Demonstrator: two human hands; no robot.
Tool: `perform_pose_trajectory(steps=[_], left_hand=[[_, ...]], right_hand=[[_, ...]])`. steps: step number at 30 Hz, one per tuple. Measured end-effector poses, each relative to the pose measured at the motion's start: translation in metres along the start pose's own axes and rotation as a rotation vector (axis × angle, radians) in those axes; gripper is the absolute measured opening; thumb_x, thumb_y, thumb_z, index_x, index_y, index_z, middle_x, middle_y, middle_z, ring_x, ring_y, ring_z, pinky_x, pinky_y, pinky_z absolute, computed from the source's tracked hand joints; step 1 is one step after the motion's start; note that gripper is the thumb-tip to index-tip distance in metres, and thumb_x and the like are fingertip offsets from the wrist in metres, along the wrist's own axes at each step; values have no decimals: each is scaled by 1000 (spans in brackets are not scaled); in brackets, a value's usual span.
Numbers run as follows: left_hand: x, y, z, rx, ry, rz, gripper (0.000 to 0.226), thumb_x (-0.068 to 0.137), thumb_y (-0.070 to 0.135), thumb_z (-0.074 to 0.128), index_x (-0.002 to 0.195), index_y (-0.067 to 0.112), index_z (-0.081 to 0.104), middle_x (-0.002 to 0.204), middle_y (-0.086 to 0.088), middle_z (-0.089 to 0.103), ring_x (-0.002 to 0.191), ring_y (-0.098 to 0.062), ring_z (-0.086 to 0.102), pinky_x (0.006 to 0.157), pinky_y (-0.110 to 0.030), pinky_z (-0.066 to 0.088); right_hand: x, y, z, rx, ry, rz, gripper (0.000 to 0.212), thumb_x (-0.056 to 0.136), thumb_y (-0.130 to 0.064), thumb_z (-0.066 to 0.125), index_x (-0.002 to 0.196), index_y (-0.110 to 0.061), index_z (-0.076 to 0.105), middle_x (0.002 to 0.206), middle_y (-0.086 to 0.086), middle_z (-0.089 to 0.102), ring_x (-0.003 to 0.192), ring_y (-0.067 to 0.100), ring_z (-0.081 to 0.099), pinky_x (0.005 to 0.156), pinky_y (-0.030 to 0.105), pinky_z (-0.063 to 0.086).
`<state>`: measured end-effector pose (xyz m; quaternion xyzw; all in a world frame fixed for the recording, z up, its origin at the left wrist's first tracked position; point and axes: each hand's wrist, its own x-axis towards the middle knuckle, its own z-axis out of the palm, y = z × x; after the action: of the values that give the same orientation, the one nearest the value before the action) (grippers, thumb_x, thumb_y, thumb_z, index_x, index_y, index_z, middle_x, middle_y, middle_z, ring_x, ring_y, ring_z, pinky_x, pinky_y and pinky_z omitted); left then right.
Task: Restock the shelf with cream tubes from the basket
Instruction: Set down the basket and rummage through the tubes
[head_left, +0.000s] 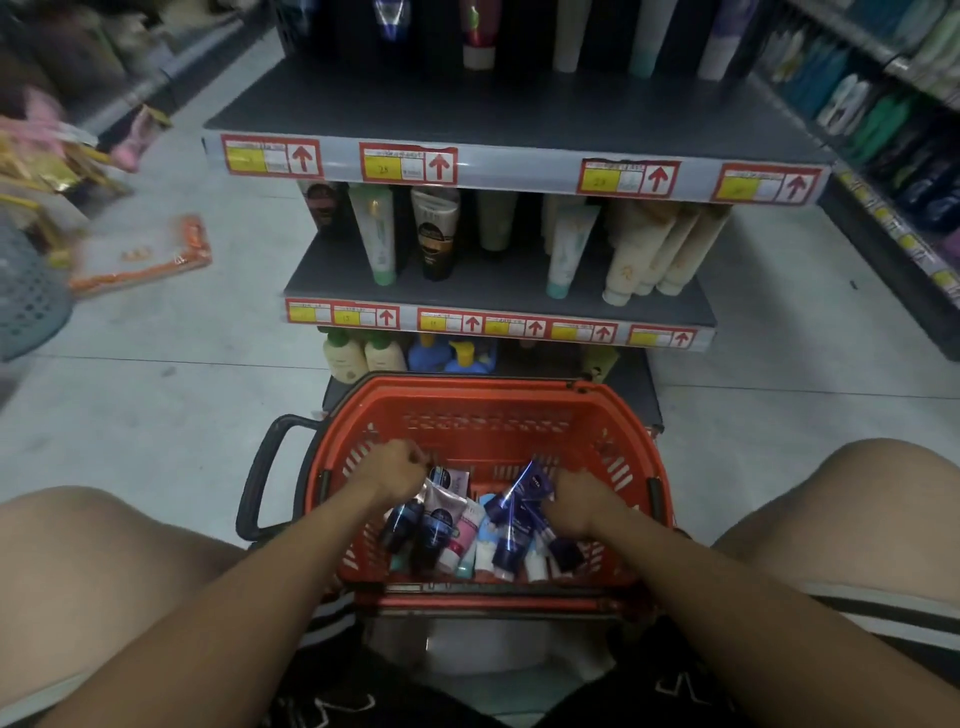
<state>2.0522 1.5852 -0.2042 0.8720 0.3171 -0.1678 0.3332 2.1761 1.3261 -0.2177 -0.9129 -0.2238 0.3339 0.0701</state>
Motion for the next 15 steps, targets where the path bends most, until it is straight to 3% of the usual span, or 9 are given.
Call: perform_pose_trajectory(steps=[3,7,9,15], left_hand=[[2,-3,7,37,-22,-13,22,88,17,50,76,24,66,90,-4,74,85,-25,68,73,-31,50],[11,-7,17,58,-37,-49,39,86,19,53,119,22,74,123,-8,74,108,-28,68,88,-32,53],[18,-9,23,90,-53,-55,42,91,21,54,129,21,72,132,-11,72,119,-31,67,97,-35,54],[52,-20,47,175,-121,-4,36,99,15,52,131,20,67,128,-10,72,114,-28,68,97,-40,56]], right_hand=[[6,6,4,2,8,4,43,92,-40,59,125,-14,67,126,16,70,114,34,68,93,36,55],[19,12,9,12,-28,13,40,95,-36,58,125,-13,68,126,16,70,113,33,68,93,36,56],[28,16,16,3,-35,21,41,97,-38,57,128,-13,67,128,15,70,115,33,67,93,36,54],[56,27,43,-38,-91,61,36,97,-31,56,126,-12,66,129,16,69,115,33,67,91,35,53]])
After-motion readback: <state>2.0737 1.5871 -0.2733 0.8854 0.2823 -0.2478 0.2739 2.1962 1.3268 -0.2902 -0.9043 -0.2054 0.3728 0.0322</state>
